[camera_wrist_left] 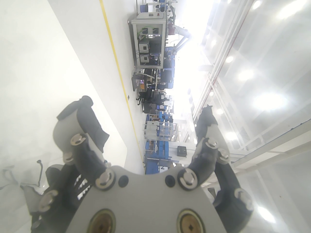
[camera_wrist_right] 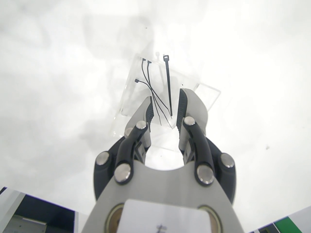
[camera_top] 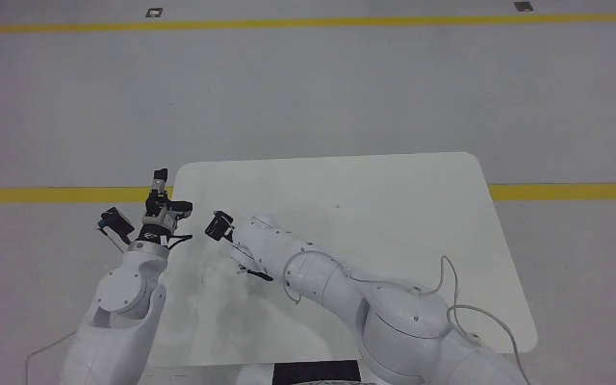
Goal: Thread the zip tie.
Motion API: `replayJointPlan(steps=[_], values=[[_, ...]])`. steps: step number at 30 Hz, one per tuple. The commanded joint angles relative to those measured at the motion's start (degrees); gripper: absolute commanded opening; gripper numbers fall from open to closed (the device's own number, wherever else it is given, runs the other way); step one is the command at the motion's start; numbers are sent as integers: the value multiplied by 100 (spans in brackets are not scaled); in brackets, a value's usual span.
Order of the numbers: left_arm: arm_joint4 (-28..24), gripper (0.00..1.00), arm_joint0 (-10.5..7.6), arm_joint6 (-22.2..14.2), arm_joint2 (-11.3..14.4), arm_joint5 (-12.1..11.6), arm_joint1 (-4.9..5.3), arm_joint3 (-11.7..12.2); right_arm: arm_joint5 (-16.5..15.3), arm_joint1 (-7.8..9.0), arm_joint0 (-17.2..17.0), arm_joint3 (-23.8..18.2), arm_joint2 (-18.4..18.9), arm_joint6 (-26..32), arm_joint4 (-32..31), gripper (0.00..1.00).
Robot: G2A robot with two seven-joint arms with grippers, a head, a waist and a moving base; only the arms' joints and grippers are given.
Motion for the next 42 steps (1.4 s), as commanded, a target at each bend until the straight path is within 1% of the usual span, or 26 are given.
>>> replayJointPlan(steps=[1, 5, 8, 15, 18, 21, 22, 23, 30, 36, 39, 42], values=[[0, 100, 0, 0, 0, 0, 0, 0, 8, 0, 2, 0, 0, -12, -9, 24], [0, 100, 0, 0, 0, 0, 0, 0, -7, -6, 18, 23, 0, -16, 0, 24], [0, 100, 0, 0, 0, 0, 0, 0, -64, -10, 22, 54, 0, 1, 51, 22], [0, 100, 0, 0, 0, 0, 0, 0, -211, -10, 8, 113, 0, 5, 147, 22], [0, 100, 0, 0, 0, 0, 0, 0, -262, -11, 10, 136, 0, 11, 184, 19], [0, 100, 0, 0, 0, 0, 0, 0, -266, -13, 14, 147, 0, 14, 204, 9], [0, 100, 0, 0, 0, 0, 0, 0, -261, -13, 15, 149, 0, 15, 207, 3], [0, 100, 0, 0, 0, 0, 0, 0, -253, -13, 15, 152, 0, 18, 207, 0], [0, 100, 0, 0, 0, 0, 0, 0, -165, -11, 19, 133, 0, 56, 199, 0], [0, 100, 0, 0, 0, 0, 0, 0, -37, -2, 34, 35, 0, 93, 207, 0], [0, 100, 0, 0, 0, 0, 0, 0, 55, 7, 23, -41, 0, 157, 166, 0], [0, 100, 0, 0, 0, 0, 0, 0, 219, 17, 21, -133, 0, 251, 80, 0]])
